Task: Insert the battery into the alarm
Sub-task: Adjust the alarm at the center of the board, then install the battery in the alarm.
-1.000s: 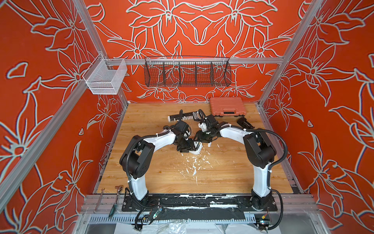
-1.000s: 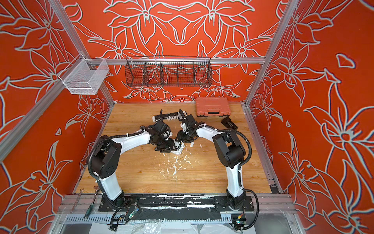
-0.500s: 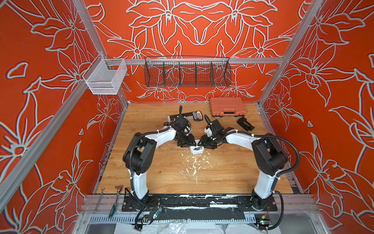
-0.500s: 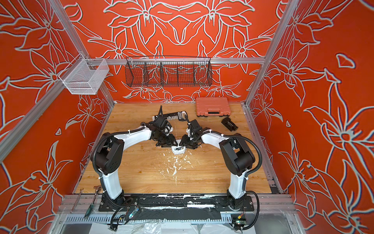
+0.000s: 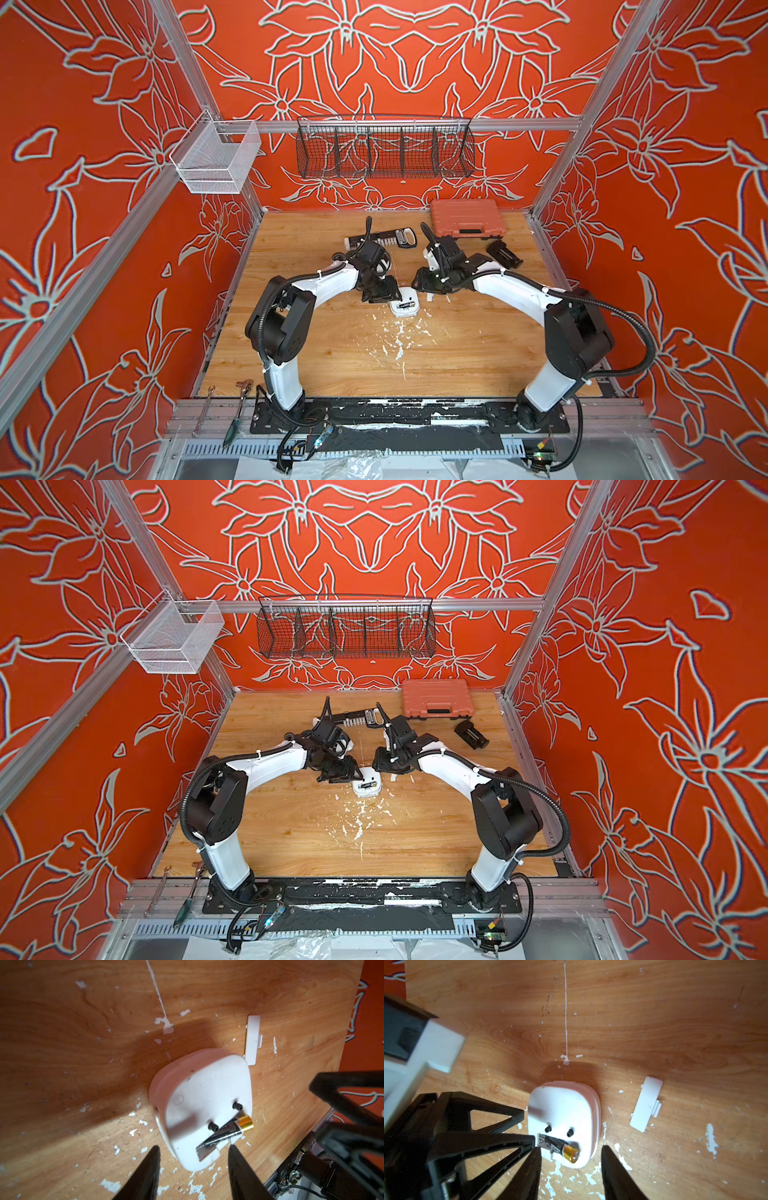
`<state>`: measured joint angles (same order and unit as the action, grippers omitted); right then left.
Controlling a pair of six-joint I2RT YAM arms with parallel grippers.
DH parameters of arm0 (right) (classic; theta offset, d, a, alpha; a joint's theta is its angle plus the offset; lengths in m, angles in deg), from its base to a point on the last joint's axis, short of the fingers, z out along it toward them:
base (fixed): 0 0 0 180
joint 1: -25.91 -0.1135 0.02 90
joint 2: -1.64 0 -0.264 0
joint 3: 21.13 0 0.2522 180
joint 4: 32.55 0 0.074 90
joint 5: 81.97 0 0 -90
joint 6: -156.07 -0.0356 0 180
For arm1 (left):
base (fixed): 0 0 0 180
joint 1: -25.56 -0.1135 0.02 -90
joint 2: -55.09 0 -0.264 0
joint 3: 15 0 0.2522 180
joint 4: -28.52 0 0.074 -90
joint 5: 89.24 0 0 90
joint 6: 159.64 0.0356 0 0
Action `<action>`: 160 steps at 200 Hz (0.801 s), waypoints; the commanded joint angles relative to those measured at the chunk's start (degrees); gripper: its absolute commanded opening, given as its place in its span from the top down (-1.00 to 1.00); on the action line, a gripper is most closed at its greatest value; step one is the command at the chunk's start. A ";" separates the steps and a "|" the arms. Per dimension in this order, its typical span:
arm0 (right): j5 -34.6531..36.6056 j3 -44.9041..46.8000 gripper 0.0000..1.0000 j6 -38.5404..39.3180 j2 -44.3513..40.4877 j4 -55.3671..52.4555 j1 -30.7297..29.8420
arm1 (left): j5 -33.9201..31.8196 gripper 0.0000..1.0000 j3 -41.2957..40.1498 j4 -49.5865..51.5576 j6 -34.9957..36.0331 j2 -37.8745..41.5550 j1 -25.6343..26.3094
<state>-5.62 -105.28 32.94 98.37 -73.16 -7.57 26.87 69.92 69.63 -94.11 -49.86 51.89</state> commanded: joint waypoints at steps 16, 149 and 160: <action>6.59 -1.26 0.30 2.40 -0.40 -5.82 -3.15 | -0.69 -0.02 1.90 1.88 -2.27 -0.23 0.20; 8.28 -3.14 0.59 1.13 3.53 -7.96 -5.90 | -0.70 0.00 -0.40 0.51 -5.00 -2.28 0.22; 8.12 -3.09 0.59 0.96 3.86 -7.79 -5.97 | -0.77 0.00 -0.36 0.54 -5.02 -2.58 0.22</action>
<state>1.64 -106.68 34.50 100.93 -80.17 -12.88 26.36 69.90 69.90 -98.85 -51.37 51.89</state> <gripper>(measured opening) 0.206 0.498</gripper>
